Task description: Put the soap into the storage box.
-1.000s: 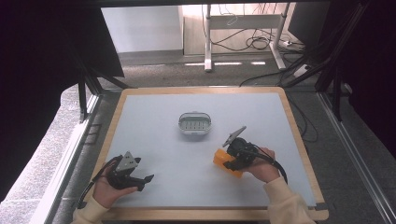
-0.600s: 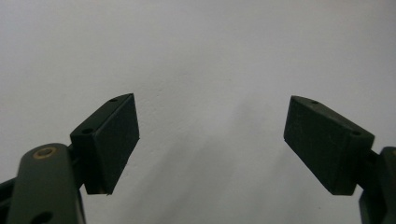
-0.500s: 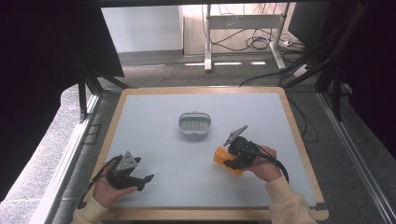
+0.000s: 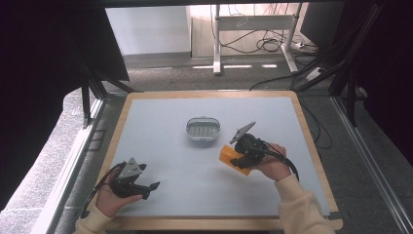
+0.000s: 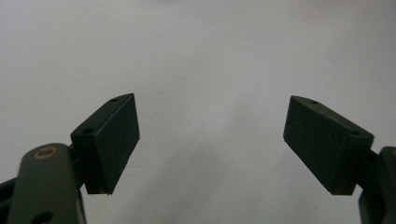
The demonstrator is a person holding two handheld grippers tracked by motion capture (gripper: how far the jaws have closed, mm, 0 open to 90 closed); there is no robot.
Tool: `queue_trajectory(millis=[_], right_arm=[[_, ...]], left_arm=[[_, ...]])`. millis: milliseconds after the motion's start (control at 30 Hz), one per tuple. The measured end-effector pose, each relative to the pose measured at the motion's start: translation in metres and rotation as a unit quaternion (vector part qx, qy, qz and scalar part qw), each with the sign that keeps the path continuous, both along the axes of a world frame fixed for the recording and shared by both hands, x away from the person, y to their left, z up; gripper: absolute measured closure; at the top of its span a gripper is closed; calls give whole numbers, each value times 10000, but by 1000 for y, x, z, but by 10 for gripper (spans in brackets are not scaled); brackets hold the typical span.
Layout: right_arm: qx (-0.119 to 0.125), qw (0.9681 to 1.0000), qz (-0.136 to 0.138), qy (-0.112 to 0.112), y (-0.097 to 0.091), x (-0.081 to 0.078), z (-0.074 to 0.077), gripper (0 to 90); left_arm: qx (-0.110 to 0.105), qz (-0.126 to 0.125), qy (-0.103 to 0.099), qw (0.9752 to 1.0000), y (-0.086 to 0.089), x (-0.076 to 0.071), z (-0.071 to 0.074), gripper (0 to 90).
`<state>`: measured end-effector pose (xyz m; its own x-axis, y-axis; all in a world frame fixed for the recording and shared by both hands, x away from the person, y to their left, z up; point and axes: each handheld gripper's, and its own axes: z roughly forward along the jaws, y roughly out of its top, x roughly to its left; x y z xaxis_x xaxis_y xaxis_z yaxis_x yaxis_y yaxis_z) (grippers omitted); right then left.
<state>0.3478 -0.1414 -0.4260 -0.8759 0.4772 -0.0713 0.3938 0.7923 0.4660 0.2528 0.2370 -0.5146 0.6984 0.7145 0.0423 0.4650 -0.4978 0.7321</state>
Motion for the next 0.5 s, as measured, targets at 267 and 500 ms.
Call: queue_trajectory(millis=[267, 500], right_arm=[[55, 10000, -1, -42, -1, 5, 5, 617], [51, 10000, -9, -53, -1, 11, 8, 617]], left_arm=[[30, -1, 9, 10000, -1, 1, 0, 183], [31, -8, 9, 10000, -1, 1, 0, 183]])
